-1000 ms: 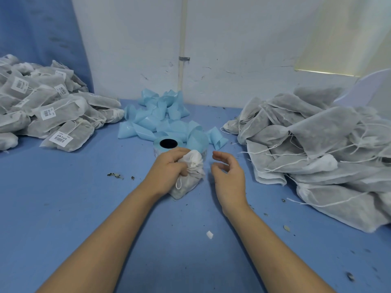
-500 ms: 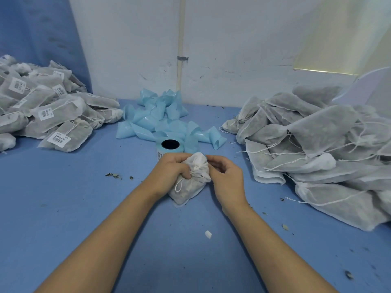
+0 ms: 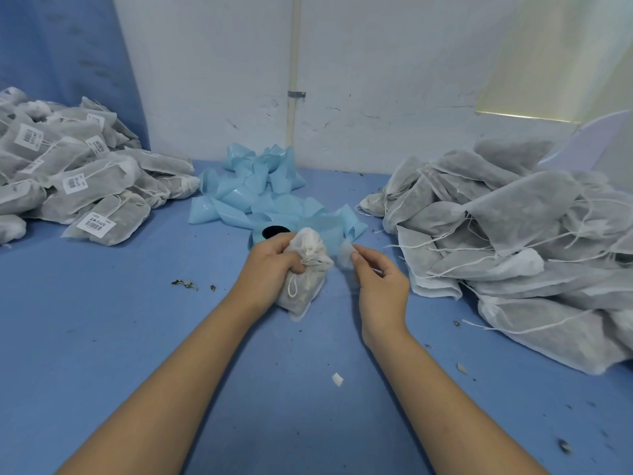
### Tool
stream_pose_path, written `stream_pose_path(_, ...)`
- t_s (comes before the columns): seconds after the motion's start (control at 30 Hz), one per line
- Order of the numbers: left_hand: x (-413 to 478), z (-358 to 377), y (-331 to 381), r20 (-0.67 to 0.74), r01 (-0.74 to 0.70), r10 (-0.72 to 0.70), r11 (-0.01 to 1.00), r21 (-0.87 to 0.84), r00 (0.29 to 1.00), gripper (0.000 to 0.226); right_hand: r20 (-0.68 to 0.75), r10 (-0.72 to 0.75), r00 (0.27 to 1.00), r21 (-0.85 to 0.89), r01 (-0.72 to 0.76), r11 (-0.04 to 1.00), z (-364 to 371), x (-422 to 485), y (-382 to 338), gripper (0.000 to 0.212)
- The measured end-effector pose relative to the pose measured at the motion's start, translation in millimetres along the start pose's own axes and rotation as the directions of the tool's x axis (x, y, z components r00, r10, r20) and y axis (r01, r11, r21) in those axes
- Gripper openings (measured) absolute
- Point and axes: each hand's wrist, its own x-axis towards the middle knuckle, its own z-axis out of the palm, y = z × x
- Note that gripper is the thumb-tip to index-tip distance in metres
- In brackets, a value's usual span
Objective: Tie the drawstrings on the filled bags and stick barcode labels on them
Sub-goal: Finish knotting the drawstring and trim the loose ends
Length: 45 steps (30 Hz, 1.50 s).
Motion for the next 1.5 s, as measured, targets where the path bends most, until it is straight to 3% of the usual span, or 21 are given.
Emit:
stream_pose_path(0.27,6.3,7.2,-3.0,-0.211,-0.08,0.08,0.997,0.009,0.974,0.06,0.062,0.0,0.998,0.095,-0.006,0.995,1.4,-5.8,-7.0,0.021)
stream_pose_path(0.4,4.2,14.1,-1.9,-0.314,-0.171,0.155,0.985,-0.024,0.937,0.037,0.089,0.004,0.996,0.146,-0.017,0.989,2.0,-8.9,-10.6,0.021)
stream_pose_path(0.57,1.8,19.7,-1.5,-0.398,-0.197,0.167,0.98,-0.037,0.902,0.039,0.114,-0.028,0.993,0.167,0.008,0.986,3.8,-12.5,-12.8,0.021)
stream_pose_path(0.77,0.3,22.9,4.1,-0.482,-0.219,0.167,0.974,-0.053,0.86,0.038,0.163,-0.064,0.984,0.062,0.055,0.997,5.7,-16.1,-12.8,0.019)
stream_pose_path(1.13,0.2,24.5,7.8,-0.466,-0.28,0.189,0.951,-0.132,0.864,0.033,0.296,-0.201,0.934,-0.245,0.278,0.929,11.1,-24.0,-11.2,0.017)
stream_pose_path(1.37,2.5,19.9,5.7,-0.439,-0.284,0.183,0.943,-0.175,0.88,0.027,0.306,-0.19,0.933,-0.21,0.26,0.942,8.3,-22.1,-11.3,0.033)
stream_pose_path(1.5,3.0,18.6,5.6,-0.389,-0.253,0.159,0.946,-0.202,0.907,0.02,0.227,-0.258,0.939,-0.197,0.304,0.932,7.6,-20.7,-11.4,0.022)
